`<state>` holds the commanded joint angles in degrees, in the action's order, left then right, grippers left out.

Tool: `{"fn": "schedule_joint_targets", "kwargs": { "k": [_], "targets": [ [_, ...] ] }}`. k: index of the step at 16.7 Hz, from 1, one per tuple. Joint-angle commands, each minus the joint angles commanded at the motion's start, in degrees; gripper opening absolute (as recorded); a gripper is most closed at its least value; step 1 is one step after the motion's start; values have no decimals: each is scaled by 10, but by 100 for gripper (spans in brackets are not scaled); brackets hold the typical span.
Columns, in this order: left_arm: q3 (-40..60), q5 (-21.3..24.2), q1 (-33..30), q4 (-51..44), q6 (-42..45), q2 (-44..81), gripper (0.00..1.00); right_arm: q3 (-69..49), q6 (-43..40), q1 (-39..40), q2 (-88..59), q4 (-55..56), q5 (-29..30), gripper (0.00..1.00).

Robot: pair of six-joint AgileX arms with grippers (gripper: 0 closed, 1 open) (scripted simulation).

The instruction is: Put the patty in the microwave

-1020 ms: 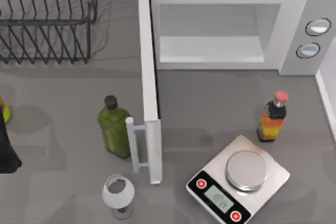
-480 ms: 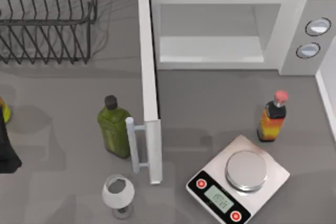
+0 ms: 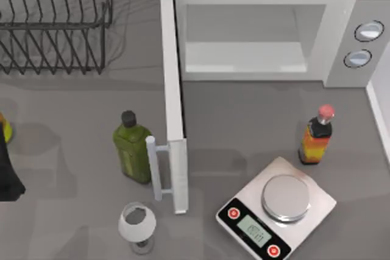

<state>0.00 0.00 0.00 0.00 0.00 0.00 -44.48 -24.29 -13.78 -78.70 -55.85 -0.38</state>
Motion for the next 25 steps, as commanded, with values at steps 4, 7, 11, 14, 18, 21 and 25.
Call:
{"fn": "schedule_joint_targets", "kwargs": {
  "k": [4,7,11,14,18,21,25],
  "targets": [
    [0,0,0,0,0,0,100,39,26,24,-32,65,0,100],
    [0,0,0,0,0,0,100,75,33,31,-63,137,-1,100],
    [0,0,0,0,0,0,100,105,14,11,-104,207,-1,100],
    [0,0,0,0,0,0,100,110,3,0,-115,225,0,100],
    [0,0,0,0,0,0,100,110,3,0,-115,225,0,92],
    [0,0,0,0,0,0,100,110,3,0,-115,225,0,70],
    [0,0,0,0,0,0,100,110,3,0,-115,225,0,40]
  ]
}}
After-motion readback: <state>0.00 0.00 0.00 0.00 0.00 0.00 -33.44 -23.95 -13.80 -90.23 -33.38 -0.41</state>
